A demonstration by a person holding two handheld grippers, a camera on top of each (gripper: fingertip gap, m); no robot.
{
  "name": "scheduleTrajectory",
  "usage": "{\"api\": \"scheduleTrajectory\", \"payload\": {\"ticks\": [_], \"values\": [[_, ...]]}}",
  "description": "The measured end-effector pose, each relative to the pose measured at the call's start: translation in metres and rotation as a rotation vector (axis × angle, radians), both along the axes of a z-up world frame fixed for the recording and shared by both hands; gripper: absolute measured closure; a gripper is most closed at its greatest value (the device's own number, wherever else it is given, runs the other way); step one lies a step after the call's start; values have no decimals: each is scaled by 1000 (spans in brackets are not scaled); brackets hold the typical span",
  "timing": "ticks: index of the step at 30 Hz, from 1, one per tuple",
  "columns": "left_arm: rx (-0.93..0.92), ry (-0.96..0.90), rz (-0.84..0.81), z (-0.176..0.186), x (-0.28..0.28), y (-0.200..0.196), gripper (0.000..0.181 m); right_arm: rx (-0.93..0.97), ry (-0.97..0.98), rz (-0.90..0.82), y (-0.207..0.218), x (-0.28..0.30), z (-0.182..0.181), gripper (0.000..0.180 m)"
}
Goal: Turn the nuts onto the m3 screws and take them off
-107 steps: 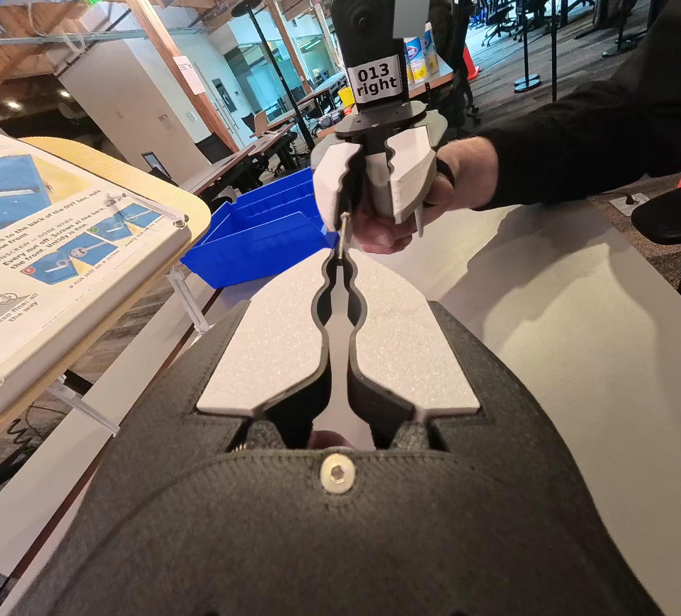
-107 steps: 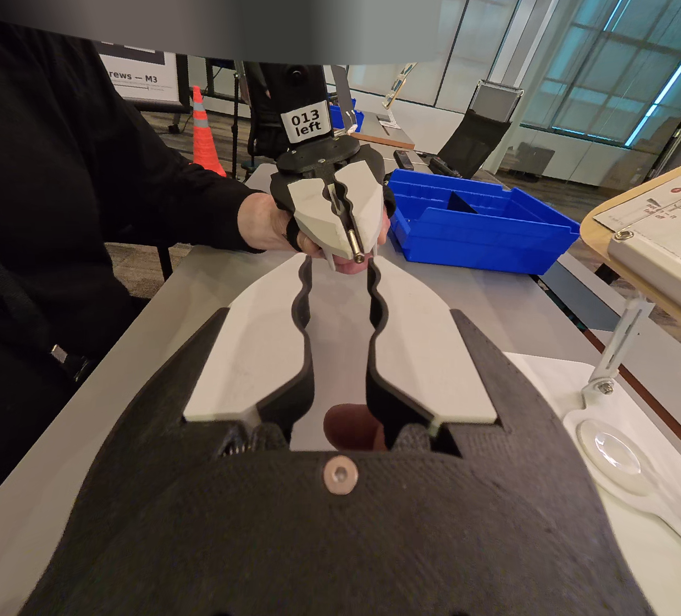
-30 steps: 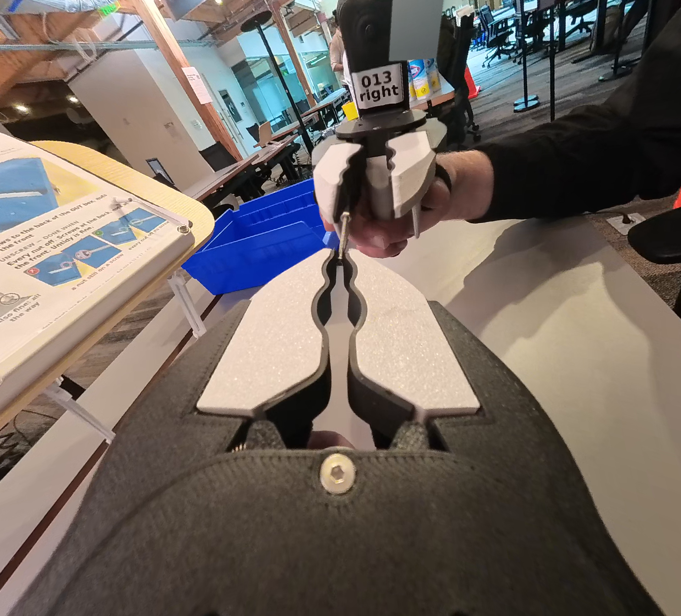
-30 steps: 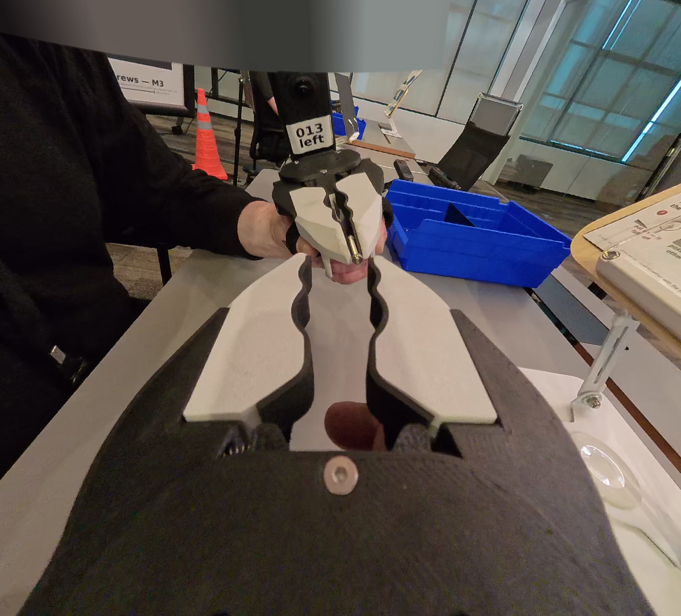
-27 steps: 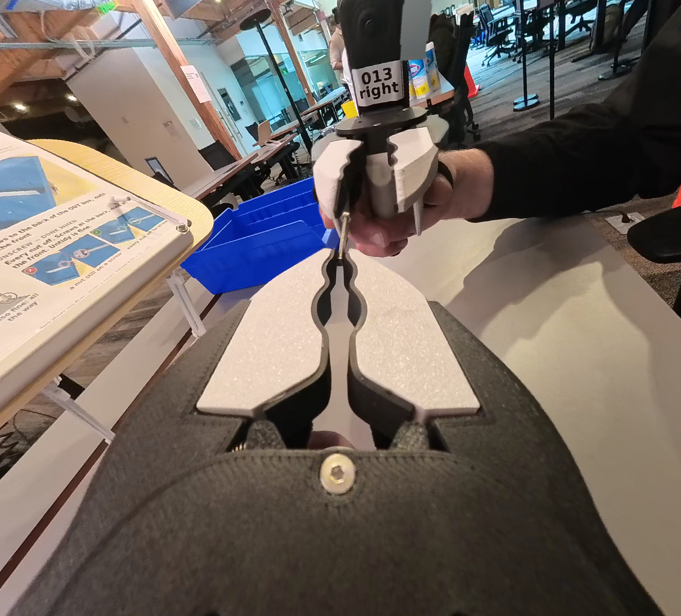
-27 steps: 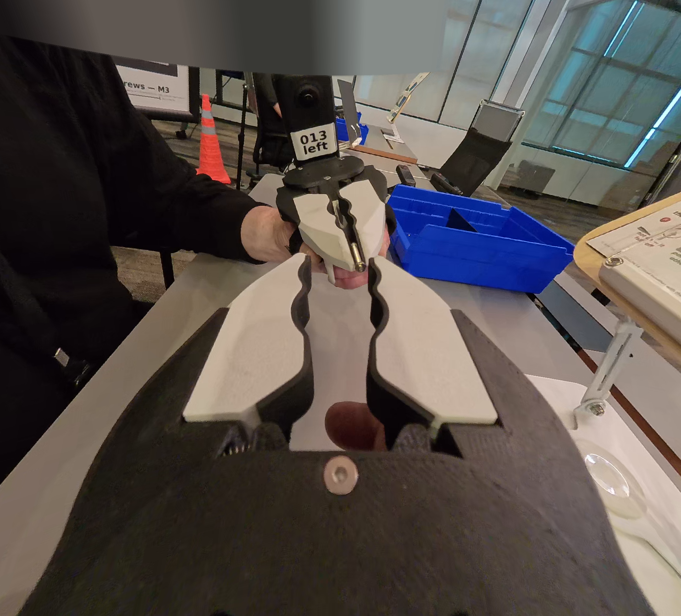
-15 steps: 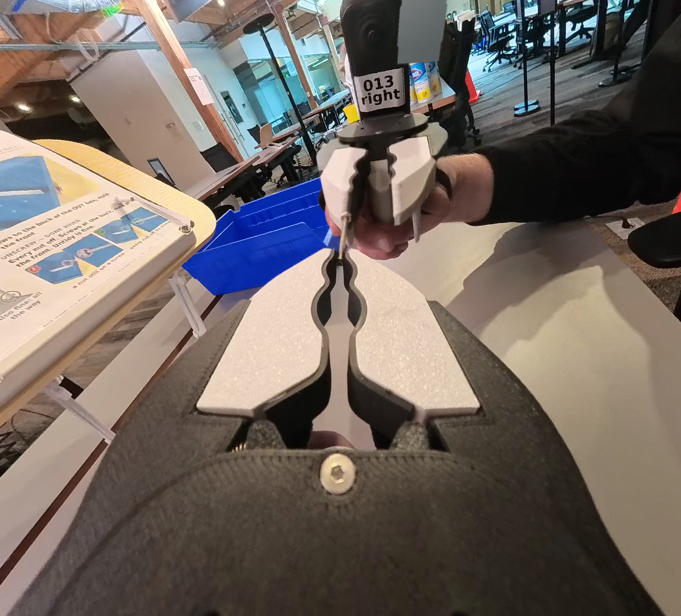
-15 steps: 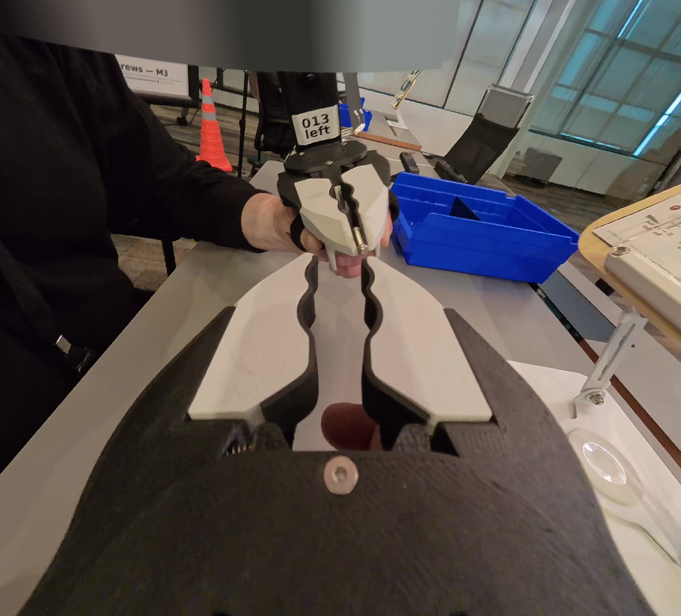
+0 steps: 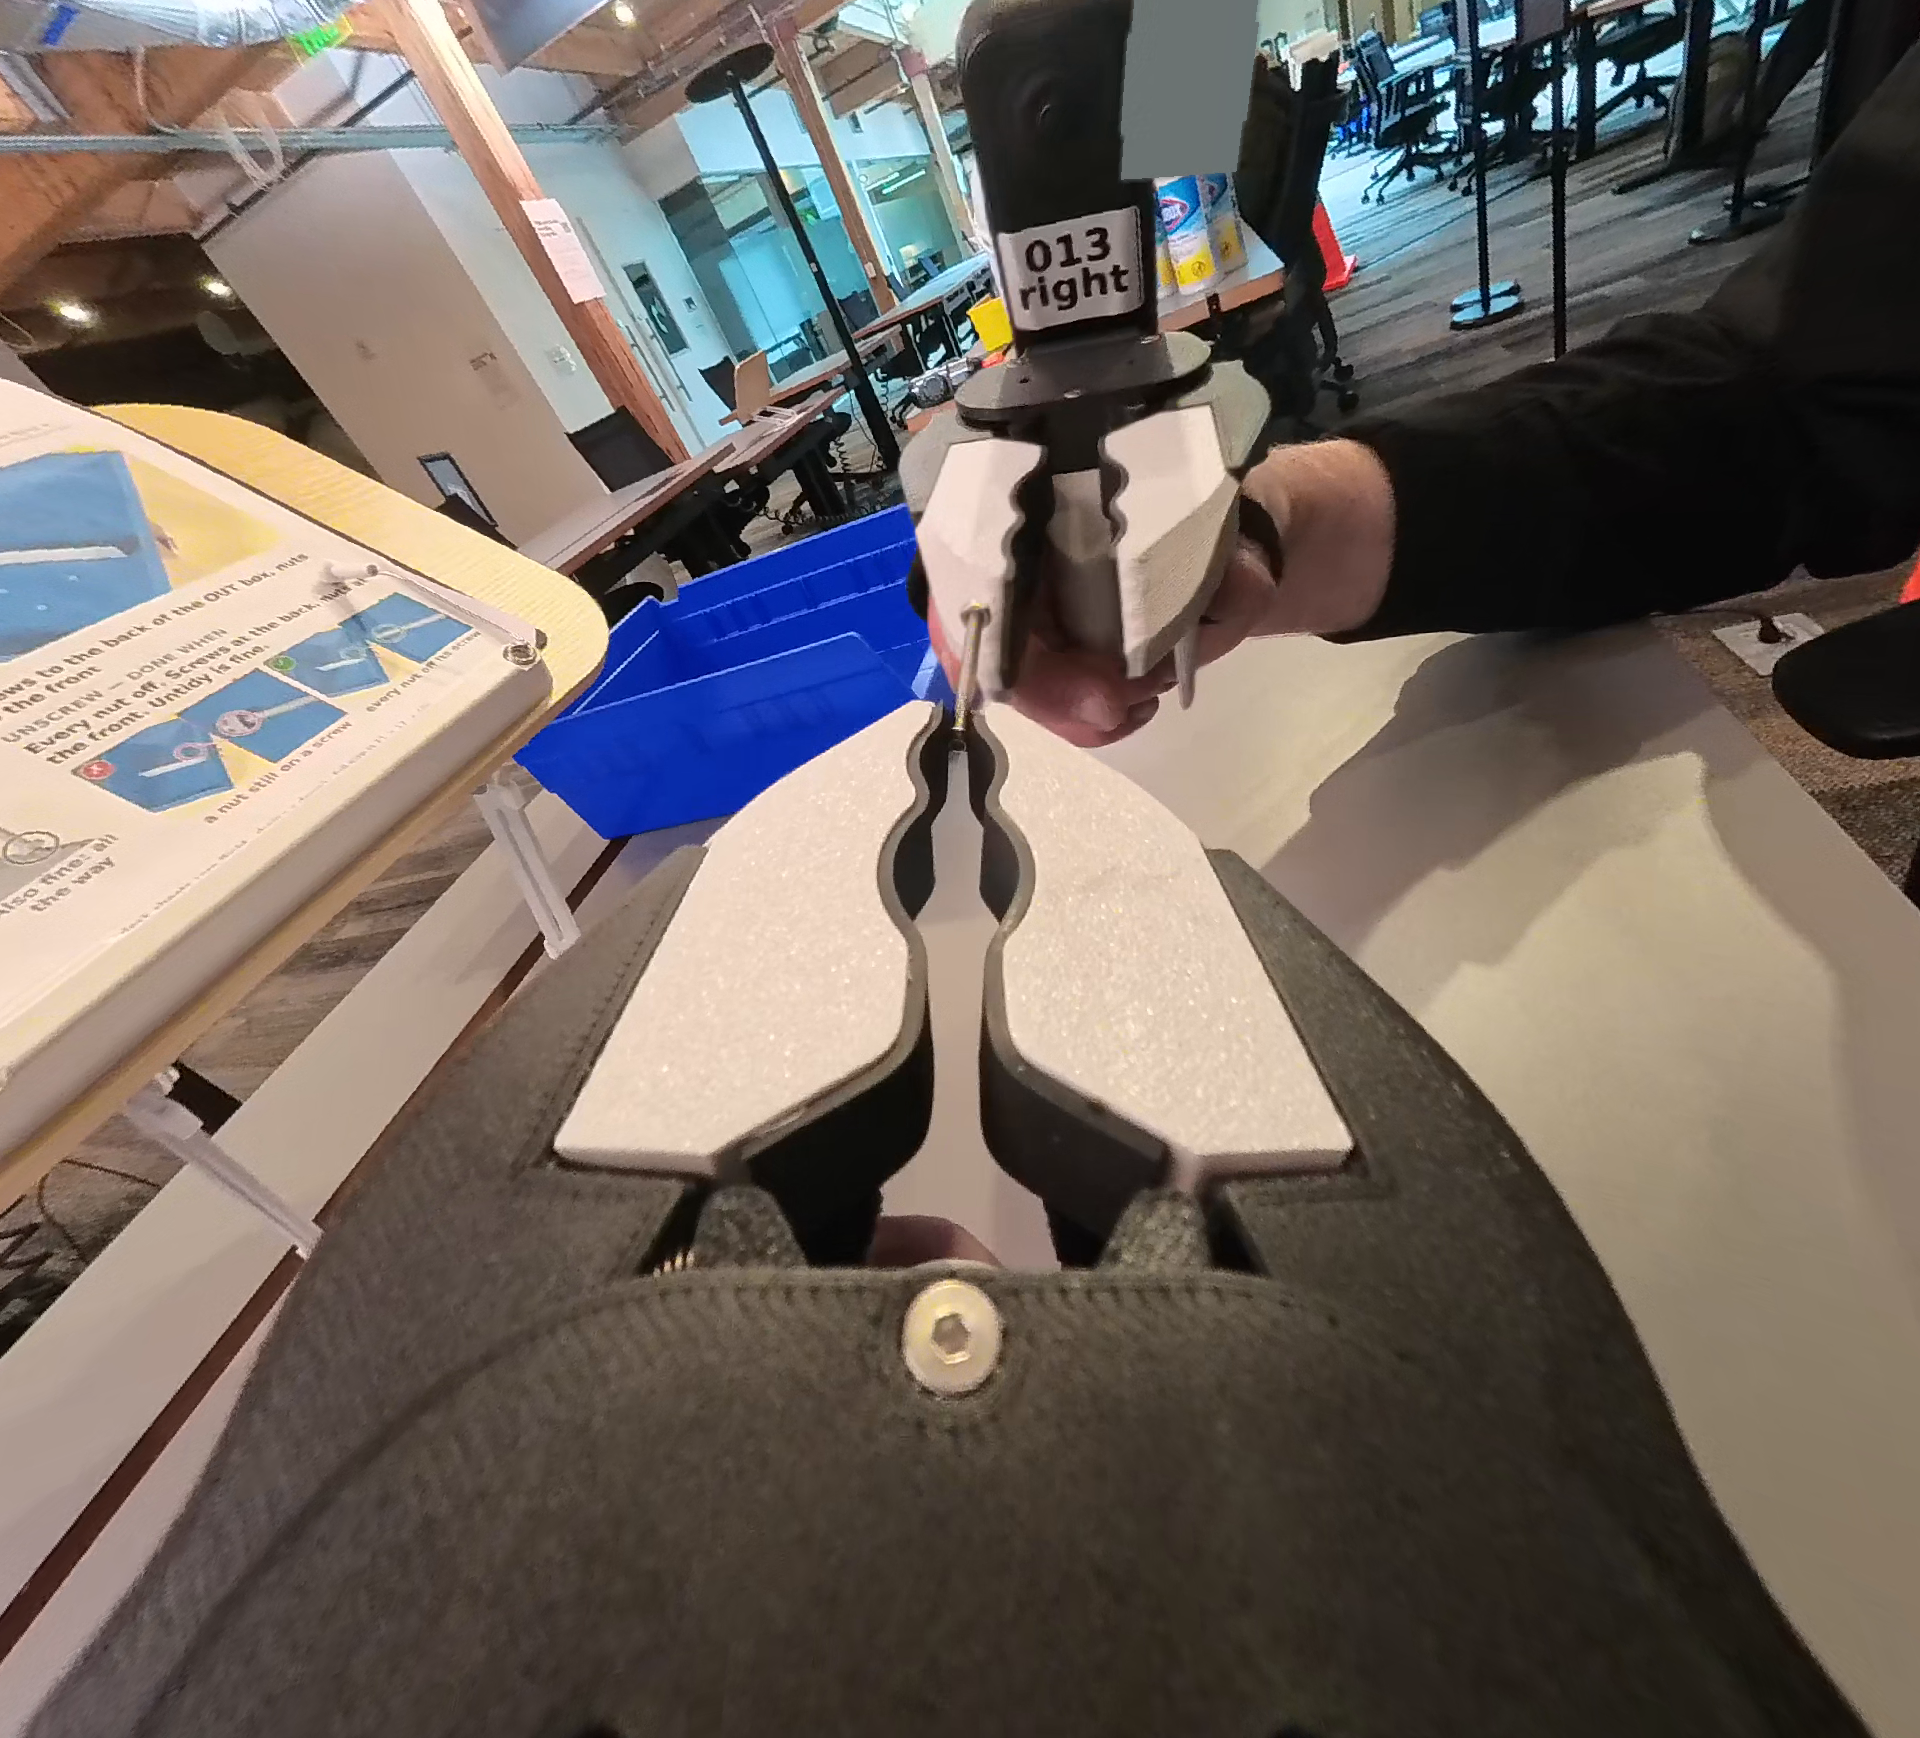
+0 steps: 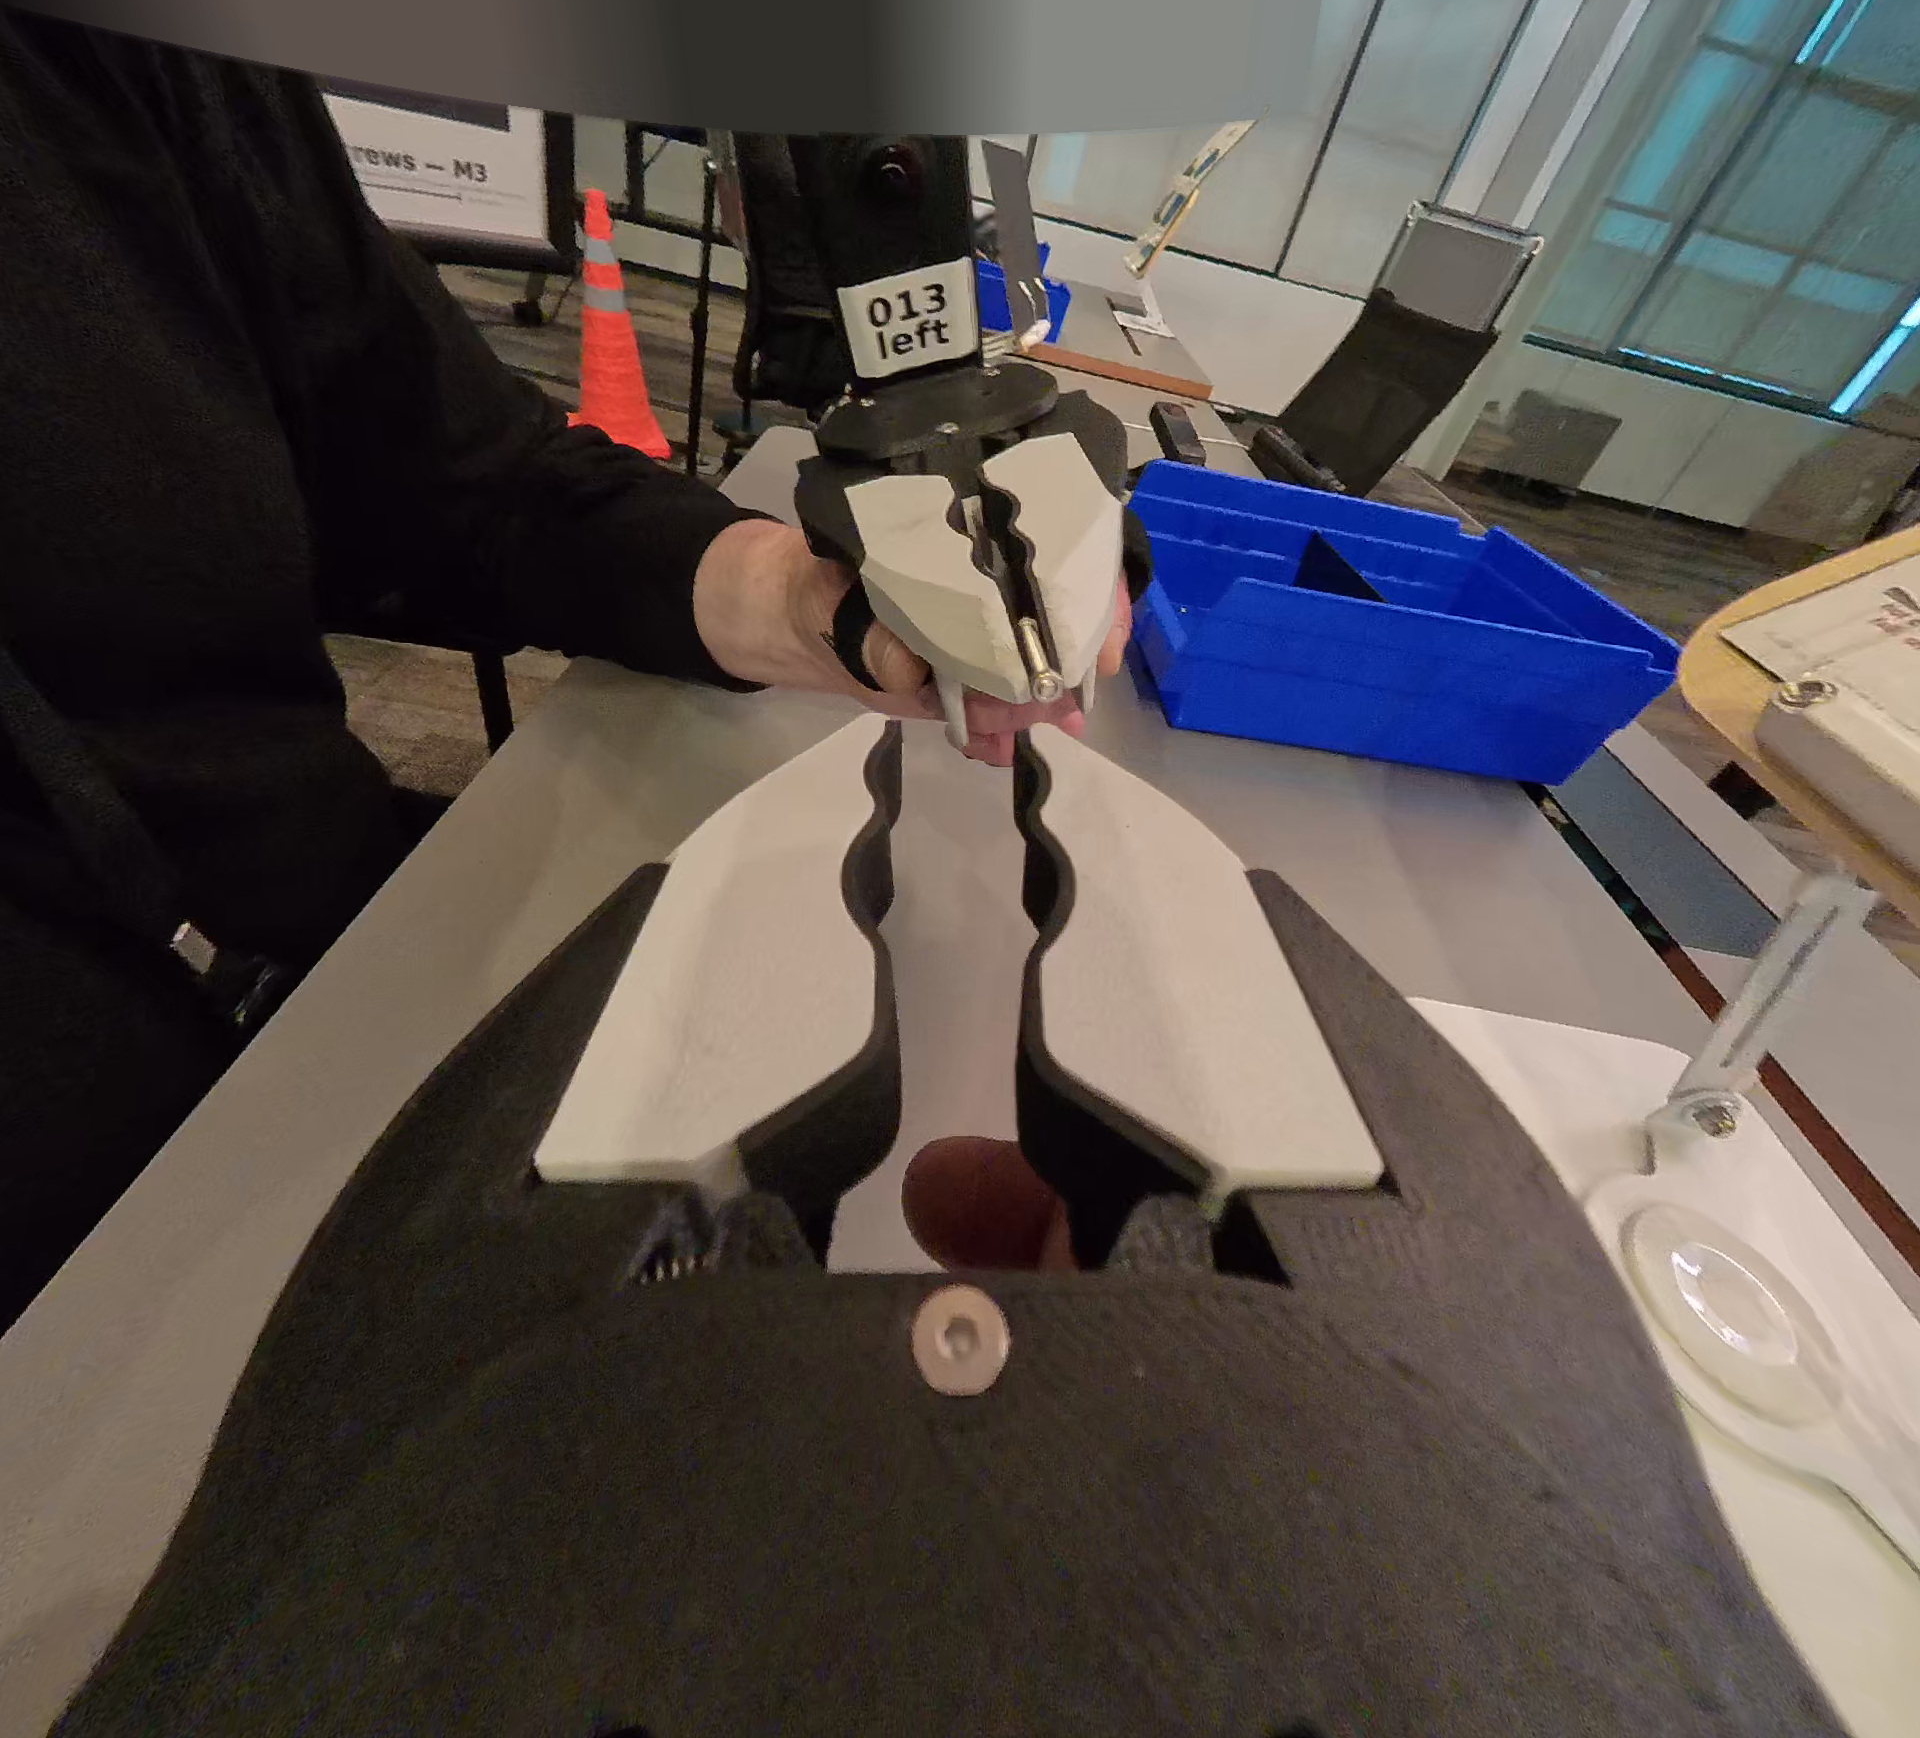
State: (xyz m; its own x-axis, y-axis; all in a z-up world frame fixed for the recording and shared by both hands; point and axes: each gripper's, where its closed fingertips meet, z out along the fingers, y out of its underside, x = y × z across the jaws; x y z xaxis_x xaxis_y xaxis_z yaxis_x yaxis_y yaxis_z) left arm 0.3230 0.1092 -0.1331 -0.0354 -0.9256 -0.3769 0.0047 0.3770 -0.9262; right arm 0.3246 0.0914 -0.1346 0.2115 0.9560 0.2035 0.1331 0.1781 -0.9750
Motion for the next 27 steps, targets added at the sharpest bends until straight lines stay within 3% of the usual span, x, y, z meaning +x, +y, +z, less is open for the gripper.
{"api": "scheduleTrajectory", "payload": {"ticks": [5, 16, 27], "values": [[3, 6, -3, -1, 1, -1, 178, 16, 71, -16, 2, 5, 14, 152], [8, -3, -4, 1, 0, -2, 178, 13, 8, 11, -3, 0, 4, 159], [11, 4, -5, 0, 0, -2, 178, 22, 52, -1, -1, 2, 11, 153]]}}
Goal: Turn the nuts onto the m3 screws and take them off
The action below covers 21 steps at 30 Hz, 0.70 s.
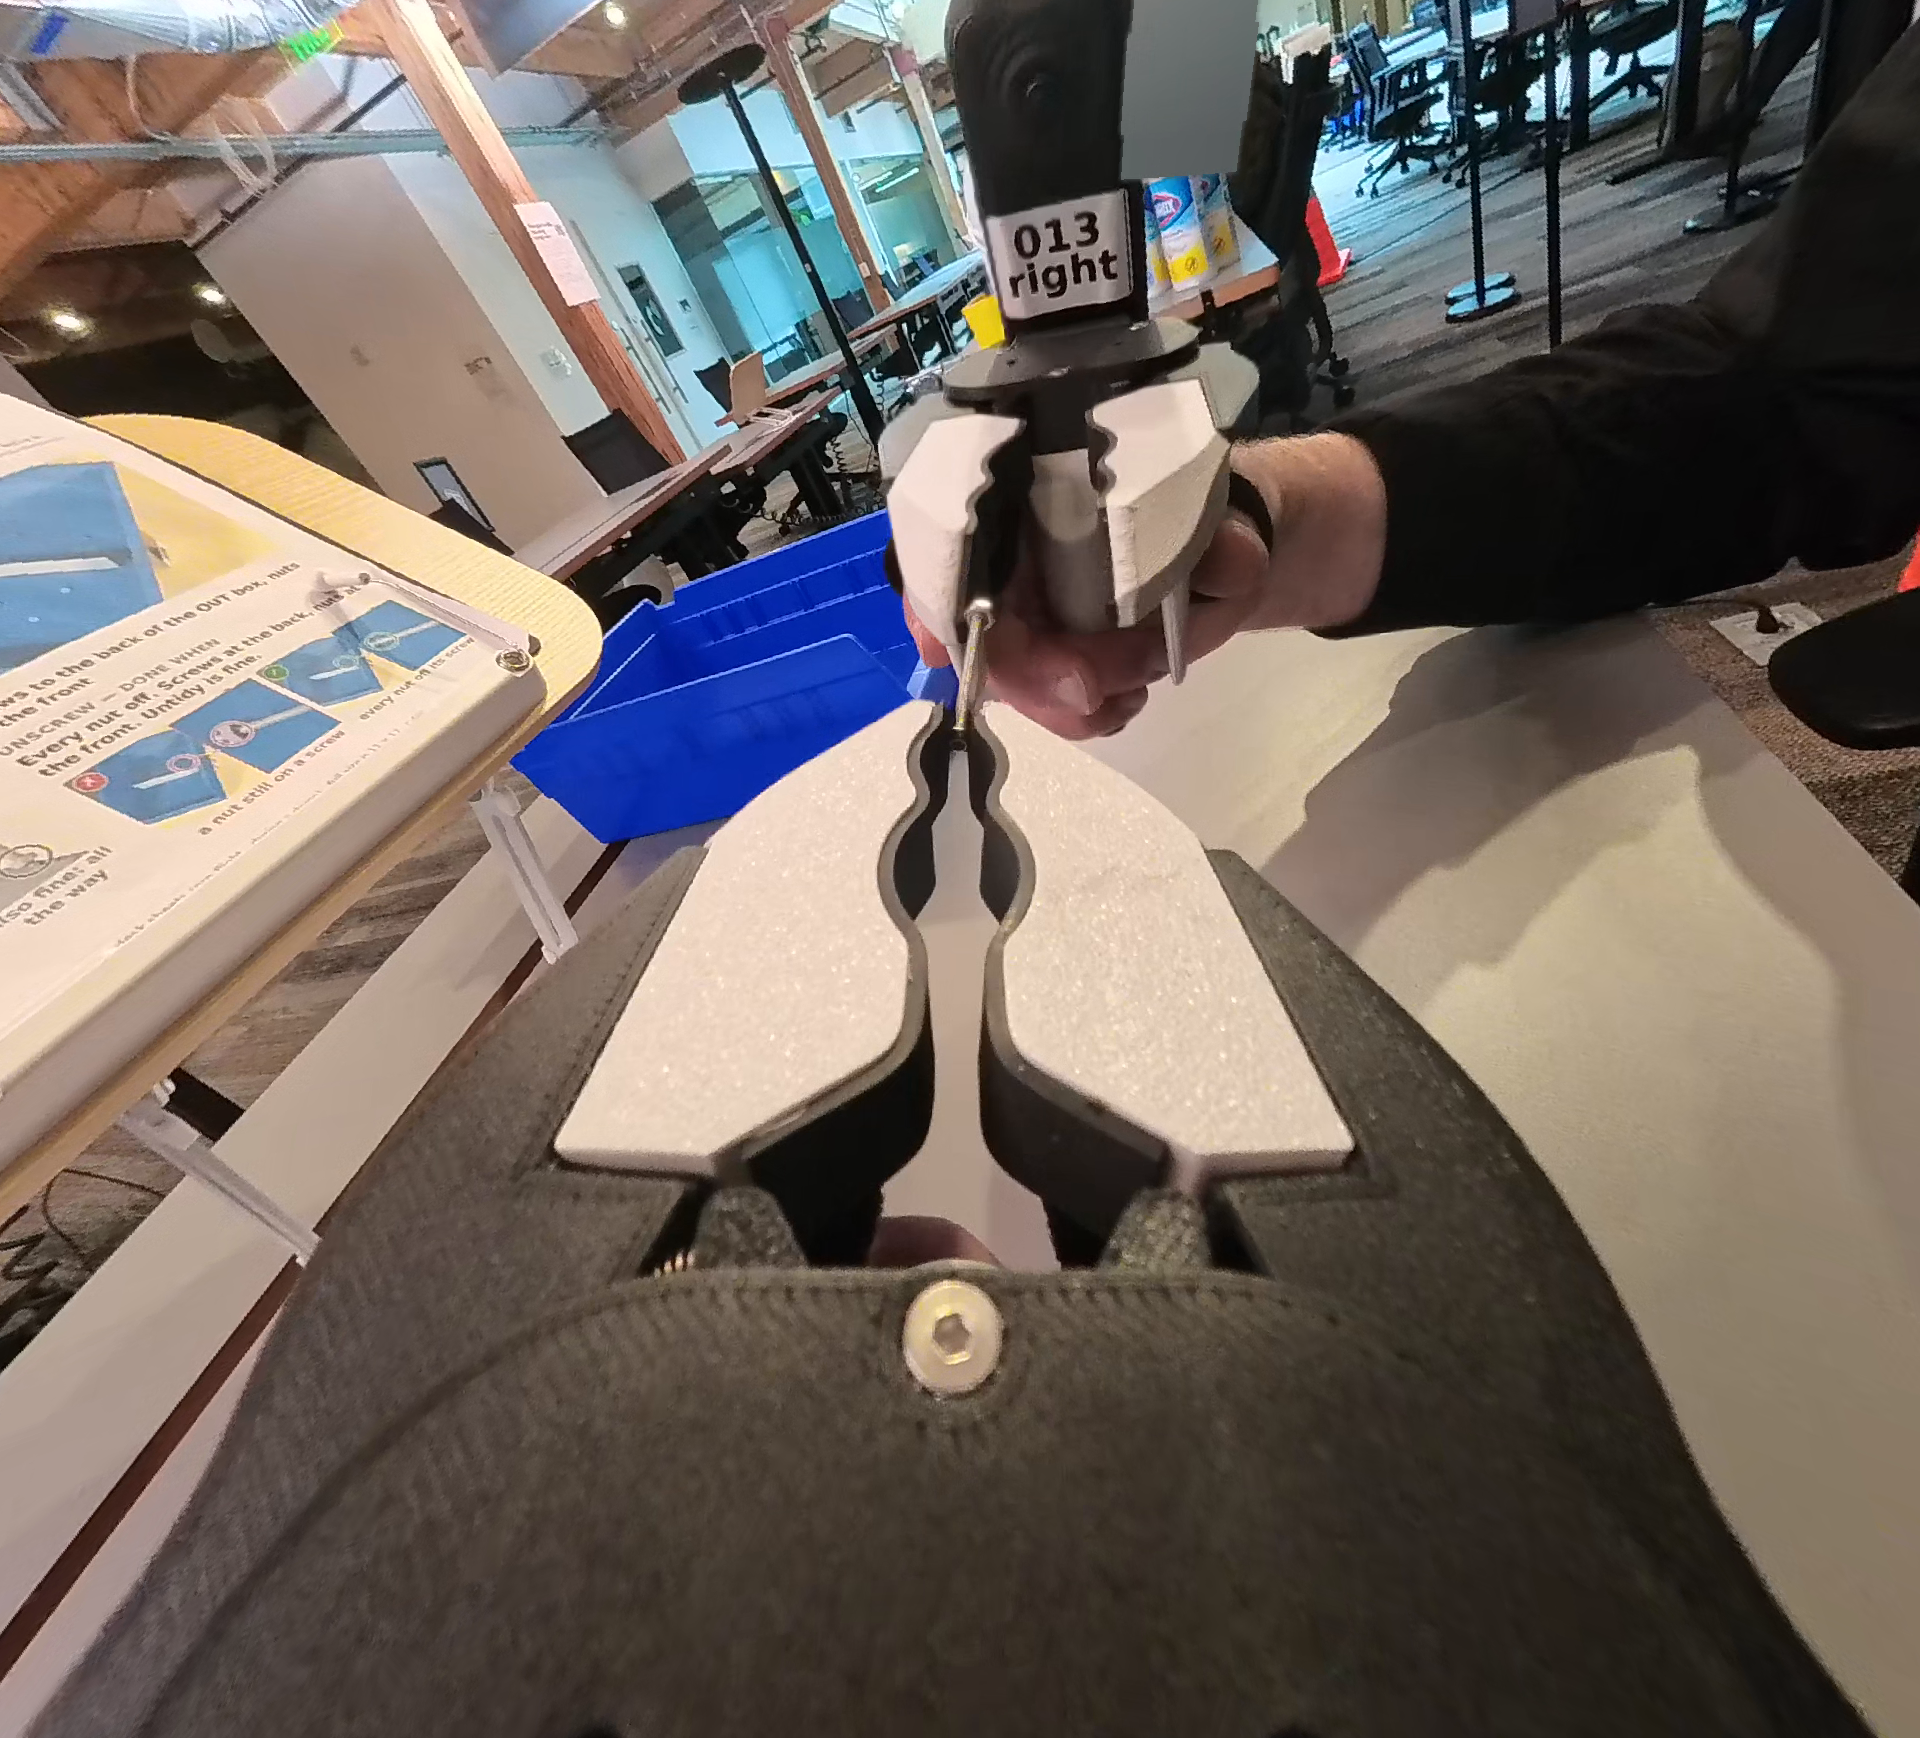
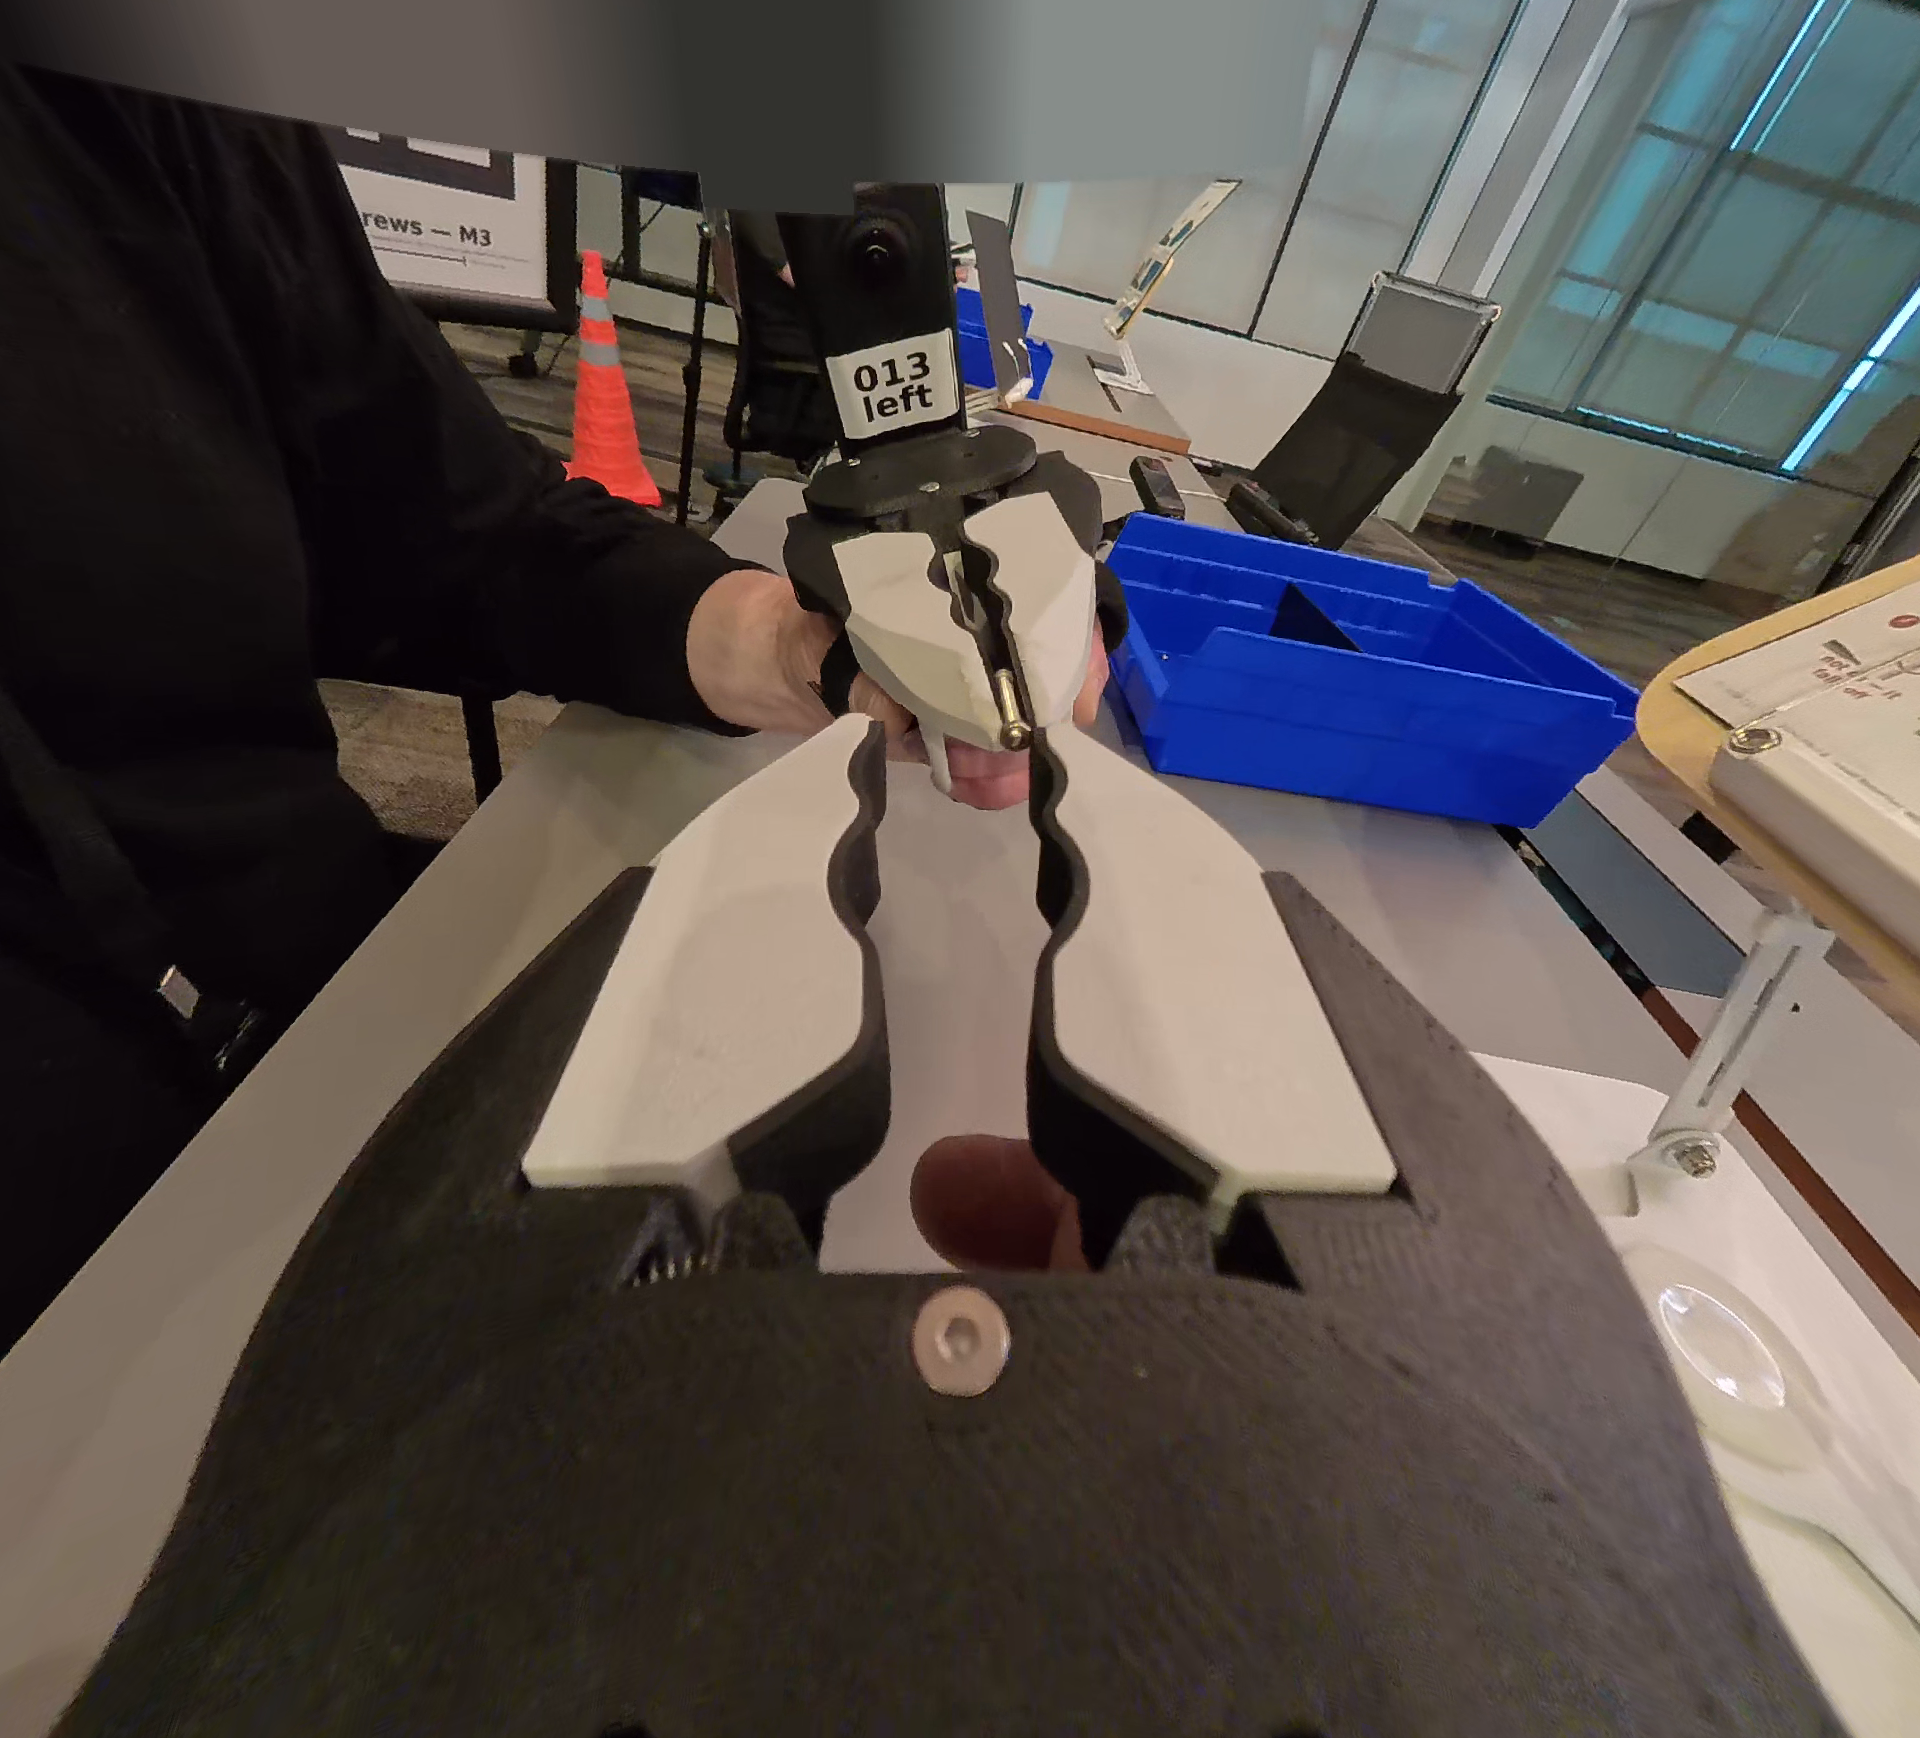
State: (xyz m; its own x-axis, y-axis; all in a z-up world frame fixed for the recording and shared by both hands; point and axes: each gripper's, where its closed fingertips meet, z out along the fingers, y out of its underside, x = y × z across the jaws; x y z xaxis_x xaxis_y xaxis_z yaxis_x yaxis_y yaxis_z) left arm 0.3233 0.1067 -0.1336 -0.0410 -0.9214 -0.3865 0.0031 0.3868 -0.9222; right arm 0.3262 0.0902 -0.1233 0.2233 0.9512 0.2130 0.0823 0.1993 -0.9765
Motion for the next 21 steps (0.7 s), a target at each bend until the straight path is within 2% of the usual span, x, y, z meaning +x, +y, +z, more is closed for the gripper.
{"api": "scheduleTrajectory", "payload": {"ticks": [4, 12, 16, 18, 21], "values": [[-3, -8, 7, 2, -1, 1, 178, 3, -60, 33, -5, -3, -11, 164], [-3, 0, 3, 0, 0, 1, 178, 13, 1, -14, 2, 1, 1, 152], [4, -2, 3, 0, 0, 0, 178, 2, -11, 7, -1, -1, -2, 153], [1, -8, 8, 2, -1, 1, 178, -6, -43, 49, -7, -2, -7, 163], [-4, -9, 7, 2, -1, 1, 178, 0, -45, 23, -4, -2, -7, 160]]}}
